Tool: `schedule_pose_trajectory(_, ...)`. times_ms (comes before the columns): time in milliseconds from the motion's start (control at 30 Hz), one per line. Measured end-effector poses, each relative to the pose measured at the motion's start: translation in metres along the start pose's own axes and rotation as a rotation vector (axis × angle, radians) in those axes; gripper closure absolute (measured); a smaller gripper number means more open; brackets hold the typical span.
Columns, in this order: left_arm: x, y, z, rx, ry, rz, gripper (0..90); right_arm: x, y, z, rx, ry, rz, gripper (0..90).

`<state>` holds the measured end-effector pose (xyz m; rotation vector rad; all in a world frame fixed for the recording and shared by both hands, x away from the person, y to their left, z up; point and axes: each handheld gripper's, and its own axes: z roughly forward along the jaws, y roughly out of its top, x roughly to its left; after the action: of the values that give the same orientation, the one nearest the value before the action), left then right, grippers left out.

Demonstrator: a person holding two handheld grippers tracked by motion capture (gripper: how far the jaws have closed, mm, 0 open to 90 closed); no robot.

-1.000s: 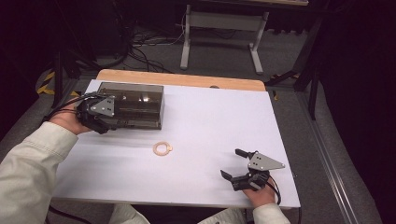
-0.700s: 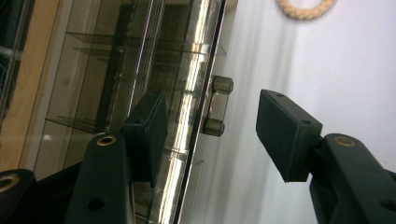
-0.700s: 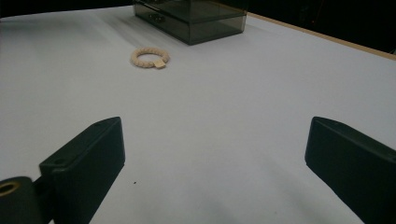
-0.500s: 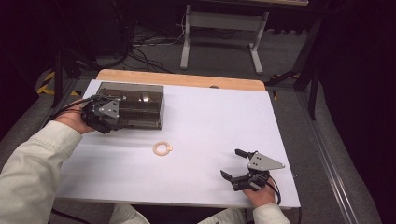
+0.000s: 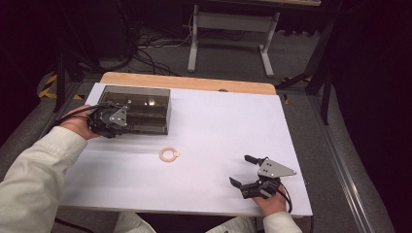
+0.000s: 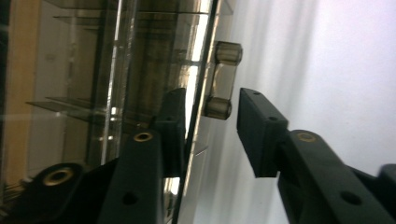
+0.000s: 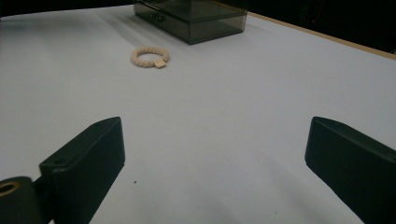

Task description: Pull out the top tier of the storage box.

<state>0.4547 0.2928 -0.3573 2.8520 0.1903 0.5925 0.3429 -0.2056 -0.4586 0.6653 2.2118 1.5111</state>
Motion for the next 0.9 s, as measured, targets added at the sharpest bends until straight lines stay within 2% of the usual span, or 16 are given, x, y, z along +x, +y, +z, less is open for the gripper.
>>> schedule_pose_trajectory(67, 0.0, 0.0, 0.0, 0.003, 0.002, 0.003, 68.4, 0.0, 0.0, 0.0, 0.001, 0.0, 0.0, 5.4)
schedule_pose_trajectory(433, -0.002, 0.0, -0.003, 0.01, -0.006, 0.013, 69.0, 0.0, 0.0, 0.0, -0.003, 0.0, -0.001, 5.4)
schedule_pose_trajectory(733, -0.013, 0.0, -0.009, 0.026, -0.037, 0.037, 69.3, 0.0, 0.0, 0.0, -0.001, 0.0, 0.0, 5.5)
schedule_pose_trajectory(900, -0.016, -0.001, -0.012, 0.028, -0.056, 0.025, 69.3, 0.0, 0.0, 0.0, 0.0, -0.003, 0.0, 5.5)
